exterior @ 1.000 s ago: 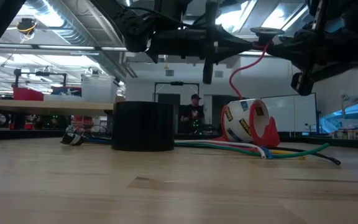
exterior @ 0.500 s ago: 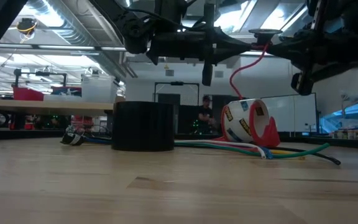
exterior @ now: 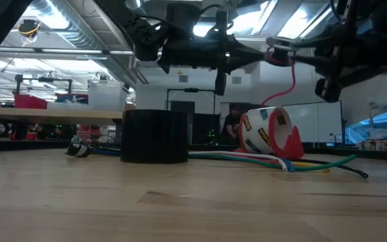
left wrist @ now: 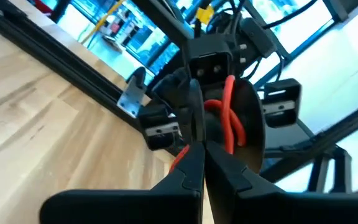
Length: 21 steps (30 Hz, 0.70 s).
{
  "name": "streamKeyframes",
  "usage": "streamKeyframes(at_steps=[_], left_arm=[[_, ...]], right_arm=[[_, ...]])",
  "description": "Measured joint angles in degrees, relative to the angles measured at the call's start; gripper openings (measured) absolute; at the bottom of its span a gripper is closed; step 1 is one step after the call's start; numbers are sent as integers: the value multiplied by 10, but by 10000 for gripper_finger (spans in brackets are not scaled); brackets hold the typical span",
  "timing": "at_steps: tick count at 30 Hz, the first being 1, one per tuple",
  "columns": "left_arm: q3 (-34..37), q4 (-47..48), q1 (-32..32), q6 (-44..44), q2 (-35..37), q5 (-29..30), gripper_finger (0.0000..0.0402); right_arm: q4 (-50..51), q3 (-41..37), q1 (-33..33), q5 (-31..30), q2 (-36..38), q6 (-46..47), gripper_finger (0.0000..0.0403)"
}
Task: Coil cords
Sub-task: Coil the red wire on the black spool
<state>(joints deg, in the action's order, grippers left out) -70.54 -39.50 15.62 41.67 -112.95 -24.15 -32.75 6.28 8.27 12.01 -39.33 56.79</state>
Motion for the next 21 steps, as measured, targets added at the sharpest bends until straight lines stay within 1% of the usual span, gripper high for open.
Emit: streamKeyframes(at_steps=[5,7,11,14,16,18,21], left_arm=[[0,6,12,9,2,-56,0],[0,35,19,6,13,-76,0],[0,114,32,-34,42,-111,0],[0,171,34,-68,61,-123,0],[0,193,30,-91,69,-131,0],[0,195,23,-105,70,-132,0],[0,198,13,-123,70,-132,0]], right_arm=[[50,0,0,-3,13,-16,92],[75,0,0,-3,26,-17,92],[104,0,0,-6,68,-18,92],[131,0,0,-31,105,-30,92],[154,0,0,-71,128,-37,92],[169,0,0,-105,144,-48,92],[166,0,0,-114,148,-59,92]])
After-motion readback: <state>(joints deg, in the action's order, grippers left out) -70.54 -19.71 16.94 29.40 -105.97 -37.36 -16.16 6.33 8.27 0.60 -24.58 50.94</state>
